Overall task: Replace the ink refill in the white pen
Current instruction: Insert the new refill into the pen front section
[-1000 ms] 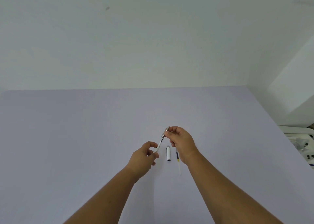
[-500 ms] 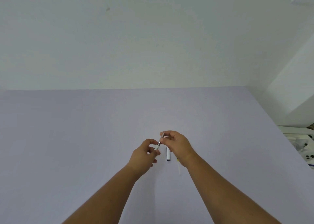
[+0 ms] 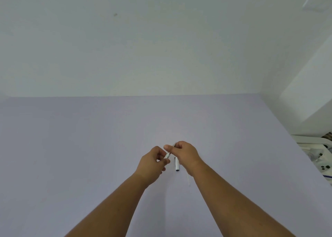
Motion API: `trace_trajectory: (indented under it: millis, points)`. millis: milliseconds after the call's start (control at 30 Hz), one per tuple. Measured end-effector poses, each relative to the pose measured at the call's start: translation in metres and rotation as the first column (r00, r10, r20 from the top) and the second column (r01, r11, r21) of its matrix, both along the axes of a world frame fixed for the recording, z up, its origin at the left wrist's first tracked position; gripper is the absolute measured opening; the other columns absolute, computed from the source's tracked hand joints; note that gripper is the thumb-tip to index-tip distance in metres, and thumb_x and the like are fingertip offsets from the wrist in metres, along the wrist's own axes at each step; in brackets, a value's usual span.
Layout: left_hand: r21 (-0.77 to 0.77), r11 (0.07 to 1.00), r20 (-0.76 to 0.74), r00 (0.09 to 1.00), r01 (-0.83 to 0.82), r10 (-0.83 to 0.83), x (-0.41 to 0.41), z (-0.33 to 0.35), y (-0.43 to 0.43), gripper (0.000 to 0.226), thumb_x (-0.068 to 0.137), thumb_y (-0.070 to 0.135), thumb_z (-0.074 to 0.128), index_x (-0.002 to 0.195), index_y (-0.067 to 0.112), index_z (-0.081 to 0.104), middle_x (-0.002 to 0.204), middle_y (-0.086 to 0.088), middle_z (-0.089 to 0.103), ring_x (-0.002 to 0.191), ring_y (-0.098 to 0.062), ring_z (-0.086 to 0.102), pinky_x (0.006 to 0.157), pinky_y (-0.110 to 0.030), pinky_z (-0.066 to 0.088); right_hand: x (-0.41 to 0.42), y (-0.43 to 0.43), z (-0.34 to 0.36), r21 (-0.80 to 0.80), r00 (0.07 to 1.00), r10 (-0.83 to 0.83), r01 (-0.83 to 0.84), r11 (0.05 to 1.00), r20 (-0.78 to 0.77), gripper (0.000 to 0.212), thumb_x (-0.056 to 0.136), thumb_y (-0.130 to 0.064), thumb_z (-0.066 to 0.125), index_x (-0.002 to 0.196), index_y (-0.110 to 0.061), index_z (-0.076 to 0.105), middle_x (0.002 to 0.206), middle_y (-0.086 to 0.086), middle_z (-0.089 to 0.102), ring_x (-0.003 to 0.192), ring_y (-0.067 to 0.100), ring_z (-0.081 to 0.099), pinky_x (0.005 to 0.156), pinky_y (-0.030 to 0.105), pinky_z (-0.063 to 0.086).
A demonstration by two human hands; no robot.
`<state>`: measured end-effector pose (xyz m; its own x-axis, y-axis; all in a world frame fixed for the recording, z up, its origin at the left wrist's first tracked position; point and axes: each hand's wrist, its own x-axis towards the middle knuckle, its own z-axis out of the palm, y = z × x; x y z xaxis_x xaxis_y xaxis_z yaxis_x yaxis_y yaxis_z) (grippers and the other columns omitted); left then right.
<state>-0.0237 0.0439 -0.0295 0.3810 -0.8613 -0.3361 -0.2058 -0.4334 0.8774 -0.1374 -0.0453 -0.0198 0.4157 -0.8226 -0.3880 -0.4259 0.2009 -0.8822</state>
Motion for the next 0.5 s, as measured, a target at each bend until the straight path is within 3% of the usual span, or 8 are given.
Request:
trace_trajectory:
  millis: [67, 167, 267, 333, 433, 500]
  points:
    - [0.003, 1.0, 0.003, 1.0, 0.003, -0.003, -0.001, 0.002, 0.0, 0.008, 0.087, 0.018, 0.064, 0.086, 0.02, 0.057, 0.086, 0.003, 0.065, 0.062, -0.011, 0.065, 0.067, -0.029, 0.055, -0.001, 0.001, 0.003, 0.013, 1.0, 0.008, -0.008, 1.0, 0.0, 0.037, 0.078, -0.049, 0.067, 0.068, -0.017, 0.053, 0.071, -0.002, 0.054, 0.064, 0.015, 0.045, 0.063, 0.027, 0.04]
    - [0.01, 1.0, -0.003, 1.0, -0.011, 0.011, -0.001, 0.005, 0.0, 0.009, 0.086, 0.017, 0.064, 0.084, 0.021, 0.057, 0.086, 0.002, 0.065, 0.062, -0.011, 0.065, 0.065, -0.029, 0.055, -0.007, 0.001, 0.005, 0.073, 0.993, 0.009, -0.017, 0.997, 0.116, 0.014, 0.084, -0.039, 0.063, 0.084, -0.026, 0.068, 0.088, -0.006, 0.064, 0.073, 0.013, 0.052, 0.067, 0.025, 0.044]
    - [0.015, 1.0, 0.022, 1.0, 0.005, -0.006, -0.002, 0.006, -0.001, 0.007, 0.087, 0.016, 0.062, 0.085, 0.021, 0.057, 0.089, 0.0, 0.067, 0.062, -0.011, 0.065, 0.066, -0.03, 0.054, -0.008, 0.001, 0.004, 0.029, 1.0, 0.007, -0.007, 1.0, 0.024, 0.026, 0.082, -0.041, 0.066, 0.068, -0.02, 0.059, 0.069, -0.004, 0.055, 0.062, 0.013, 0.046, 0.061, 0.026, 0.039]
    - [0.021, 1.0, 0.034, 0.999, 0.012, -0.012, -0.004, 0.007, -0.001, 0.007, 0.087, 0.016, 0.061, 0.084, 0.021, 0.056, 0.089, 0.0, 0.068, 0.062, -0.01, 0.065, 0.065, -0.029, 0.054, -0.007, 0.002, 0.005, 0.024, 1.0, 0.008, -0.007, 1.0, -0.03, 0.035, 0.079, -0.049, 0.066, 0.065, -0.02, 0.053, 0.067, -0.003, 0.051, 0.058, 0.013, 0.042, 0.057, 0.025, 0.036]
    - [0.018, 1.0, 0.022, 1.0, -0.006, 0.006, -0.002, 0.009, 0.0, 0.007, 0.087, 0.015, 0.062, 0.085, 0.02, 0.057, 0.085, 0.002, 0.066, 0.061, -0.01, 0.064, 0.063, -0.028, 0.054, -0.011, 0.002, 0.006, 0.09, 0.992, 0.035, -0.046, 0.995, 0.122, 0.012, 0.085, -0.039, 0.063, 0.087, -0.028, 0.067, 0.09, -0.005, 0.064, 0.068, 0.011, 0.05, 0.061, 0.023, 0.043]
    - [0.017, 1.0, 0.028, 1.0, -0.004, 0.004, -0.002, 0.01, 0.0, 0.005, 0.087, 0.015, 0.061, 0.086, 0.019, 0.057, 0.084, 0.003, 0.067, 0.061, -0.01, 0.064, 0.065, -0.029, 0.054, -0.012, 0.001, 0.006, 0.071, 0.992, 0.049, -0.057, 0.996, 0.118, 0.01, 0.085, -0.034, 0.065, 0.08, -0.026, 0.067, 0.081, -0.005, 0.064, 0.061, 0.01, 0.048, 0.057, 0.022, 0.042]
